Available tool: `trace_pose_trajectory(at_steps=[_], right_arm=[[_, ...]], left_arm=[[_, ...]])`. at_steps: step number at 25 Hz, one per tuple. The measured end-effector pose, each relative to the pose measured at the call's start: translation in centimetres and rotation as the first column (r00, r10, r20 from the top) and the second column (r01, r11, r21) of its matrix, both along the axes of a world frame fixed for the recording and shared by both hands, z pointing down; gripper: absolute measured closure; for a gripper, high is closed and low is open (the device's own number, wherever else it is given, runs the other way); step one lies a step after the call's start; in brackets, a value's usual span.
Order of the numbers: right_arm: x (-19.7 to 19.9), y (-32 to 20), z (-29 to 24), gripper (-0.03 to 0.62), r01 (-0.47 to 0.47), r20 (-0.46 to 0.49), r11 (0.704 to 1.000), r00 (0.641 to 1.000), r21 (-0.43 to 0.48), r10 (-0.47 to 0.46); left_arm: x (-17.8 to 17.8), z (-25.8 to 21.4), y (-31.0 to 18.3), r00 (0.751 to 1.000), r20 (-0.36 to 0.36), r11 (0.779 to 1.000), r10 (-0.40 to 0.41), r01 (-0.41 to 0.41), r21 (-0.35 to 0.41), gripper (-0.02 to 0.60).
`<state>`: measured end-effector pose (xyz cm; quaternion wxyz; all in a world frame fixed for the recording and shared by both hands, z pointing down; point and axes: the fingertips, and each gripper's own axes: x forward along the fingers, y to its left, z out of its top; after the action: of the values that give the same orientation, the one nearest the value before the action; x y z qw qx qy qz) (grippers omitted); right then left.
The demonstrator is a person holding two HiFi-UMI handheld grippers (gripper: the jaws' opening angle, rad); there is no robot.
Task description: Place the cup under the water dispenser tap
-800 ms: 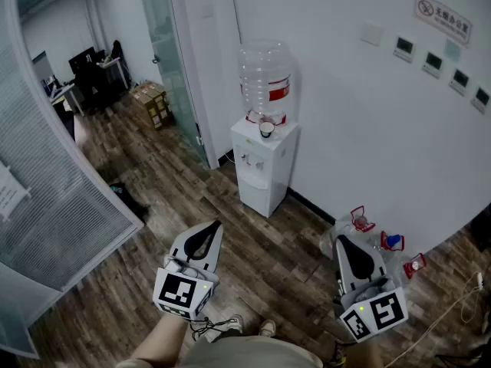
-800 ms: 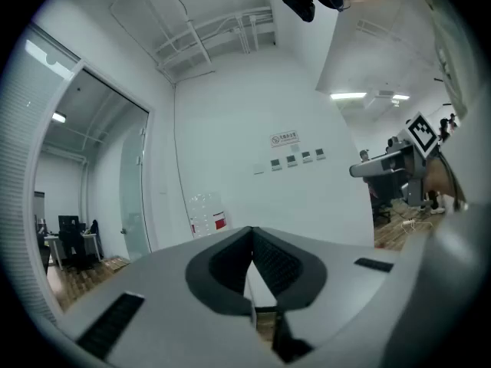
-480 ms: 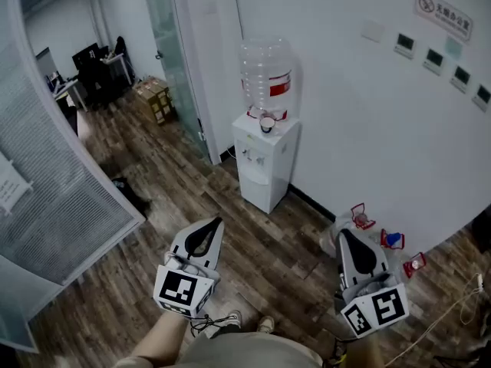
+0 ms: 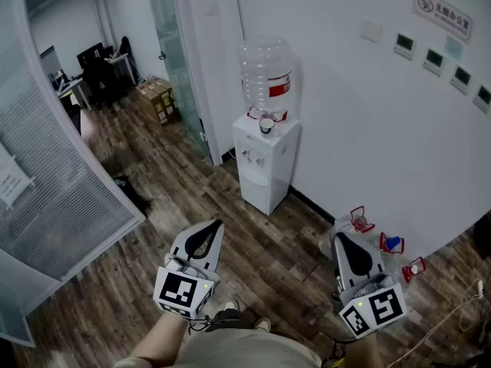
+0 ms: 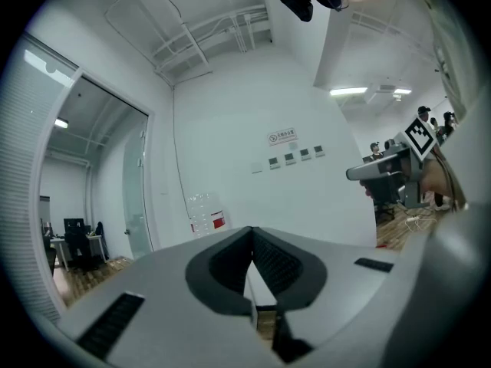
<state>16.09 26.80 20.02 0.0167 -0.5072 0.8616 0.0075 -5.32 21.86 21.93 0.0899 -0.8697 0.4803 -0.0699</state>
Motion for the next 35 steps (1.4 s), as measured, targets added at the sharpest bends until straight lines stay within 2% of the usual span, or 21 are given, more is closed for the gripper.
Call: trace_pose_trajectory(at_steps=[11, 17, 27, 31, 35], right_arm=[[-1.5, -3.7, 2.2, 0.588, 0.029, -0.025, 1.000, 0.999, -0.002, -0.029], [-3.4, -8.4, 3.2, 0.588, 0.041, -0.034, 0.999, 0.999, -0.021, -0.041], [-6.2, -21.0, 4.1, 0.588, 0.017, -0.041, 0.998, 0.999, -0.066, -0.020], [-7.7, -26.9, 3.7, 0.588, -0.017, -0.046, 0.997, 0.999, -0.081, 0.013], [-9.5, -32.6, 3.0, 0.588, -0.048, -0.048, 0.996, 0.998, -0.080, 0.044]], left_arm=[[-1.1, 1.3, -2.6, 1.000, 0.006, 1.000, -0.023, 0.023, 0.021, 0.578], [-2.7, 2.1, -7.0, 1.000, 0.003, 1.000, -0.023, 0.023, 0.014, 0.578], [-5.2, 3.0, -19.9, 1.000, 0.014, 1.000, 0.004, -0.004, -0.021, 0.578], [-6.5, 2.2, -25.9, 0.999, 0.001, 0.999, 0.036, -0.036, -0.034, 0.577], [-8.0, 2.1, -32.1, 0.997, 0.016, 0.997, 0.073, -0.072, -0.033, 0.578]])
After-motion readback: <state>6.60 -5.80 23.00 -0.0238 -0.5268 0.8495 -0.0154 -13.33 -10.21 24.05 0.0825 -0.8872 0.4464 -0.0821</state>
